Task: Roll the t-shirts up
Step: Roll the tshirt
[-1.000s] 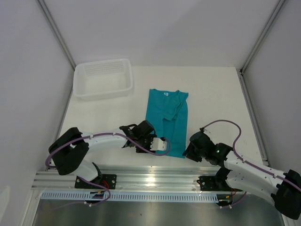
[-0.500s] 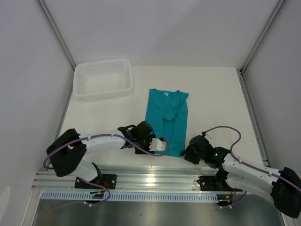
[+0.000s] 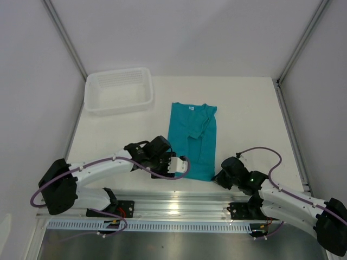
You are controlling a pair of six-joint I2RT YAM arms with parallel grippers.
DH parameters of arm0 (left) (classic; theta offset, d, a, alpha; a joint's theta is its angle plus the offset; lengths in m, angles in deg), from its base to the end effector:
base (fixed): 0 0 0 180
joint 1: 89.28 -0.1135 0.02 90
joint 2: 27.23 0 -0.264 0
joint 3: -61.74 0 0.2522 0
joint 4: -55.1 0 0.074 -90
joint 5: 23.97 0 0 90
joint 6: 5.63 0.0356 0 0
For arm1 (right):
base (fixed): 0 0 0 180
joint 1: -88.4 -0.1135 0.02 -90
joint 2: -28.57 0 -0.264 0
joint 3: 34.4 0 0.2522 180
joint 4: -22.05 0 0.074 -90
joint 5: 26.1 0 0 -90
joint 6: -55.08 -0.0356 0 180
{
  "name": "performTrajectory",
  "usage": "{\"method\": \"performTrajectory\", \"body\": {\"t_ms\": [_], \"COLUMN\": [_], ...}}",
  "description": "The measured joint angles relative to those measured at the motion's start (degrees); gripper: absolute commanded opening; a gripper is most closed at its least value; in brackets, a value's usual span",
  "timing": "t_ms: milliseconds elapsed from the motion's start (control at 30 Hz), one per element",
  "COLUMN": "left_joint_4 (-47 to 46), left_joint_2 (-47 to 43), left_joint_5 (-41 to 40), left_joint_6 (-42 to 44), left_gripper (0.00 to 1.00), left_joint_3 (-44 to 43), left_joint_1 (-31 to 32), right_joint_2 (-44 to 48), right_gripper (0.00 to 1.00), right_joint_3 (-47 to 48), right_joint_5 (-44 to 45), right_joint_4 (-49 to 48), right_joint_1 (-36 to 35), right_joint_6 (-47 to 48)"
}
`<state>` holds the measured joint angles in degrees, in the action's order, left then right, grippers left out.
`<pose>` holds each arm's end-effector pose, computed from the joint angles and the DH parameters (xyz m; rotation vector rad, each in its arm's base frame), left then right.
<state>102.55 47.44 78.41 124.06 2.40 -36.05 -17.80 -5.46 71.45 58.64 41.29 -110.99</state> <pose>0.1395 -0.1994 0.2047 1.9856 1.7901 -0.3641 0.1005 0.1013 0.1406 0.7177 2.5521 0.6738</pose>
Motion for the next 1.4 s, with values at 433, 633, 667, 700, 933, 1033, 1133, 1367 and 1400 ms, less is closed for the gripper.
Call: {"method": "performTrajectory", "body": {"t_ms": [433, 633, 667, 700, 933, 1033, 1133, 1367, 1400], "left_joint_4": [-5.3, -8.7, -8.9, -9.1, -11.2, -11.8, -13.1, -14.0, -14.1], "left_joint_2": [-4.1, -5.4, -5.4, -5.4, -1.4, 2.7, 4.1, 4.4, 4.4], "left_joint_5": [1.2, 3.1, 3.3, 3.5, 2.7, 1.4, 0.2, -1.3, -1.7], "left_joint_6": [1.3, 1.6, 1.7, 1.9, 3.0, 3.3, 3.4, 3.3, 3.3], "left_gripper": [0.58, 0.58, 0.58, 0.58, 0.58, 0.57, 0.57, 0.53, 0.52], "left_joint_3": [9.7, 9.7, 9.7, 9.7, 9.8, 9.7, 8.5, 8.4, 8.4], "left_joint_1": [1.0, 1.3, 1.5, 1.7, 2.3, 2.3, 2.3, 2.4, 2.4], "right_joint_2": [0.5, 0.5, 0.5, 0.5, 0.9, 1.3, 1.3, 1.3, 1.3], "right_gripper": [0.00, 0.00, 0.00, 0.00, 0.00, 0.00, 0.00, 0.00, 0.00], "right_joint_3": [-0.2, -0.3, -0.3, -0.3, -0.3, -0.3, -0.3, -0.3, -0.3], "right_joint_5": [0.2, 0.3, 0.4, 0.5, 0.7, 0.8, 1.0, 1.0, 1.0], "right_joint_4": [0.8, 0.9, 0.9, 0.9, 1.2, 1.3, 1.4, 1.5, 1.5], "right_joint_1": [0.0, 0.1, 0.1, 0.1, 0.1, 0.1, 0.1, 0.2, 0.3], "right_joint_6": [0.0, 0.0, 0.0, 0.0, 0.1, 0.1, 0.2, 0.7, 0.8]}}
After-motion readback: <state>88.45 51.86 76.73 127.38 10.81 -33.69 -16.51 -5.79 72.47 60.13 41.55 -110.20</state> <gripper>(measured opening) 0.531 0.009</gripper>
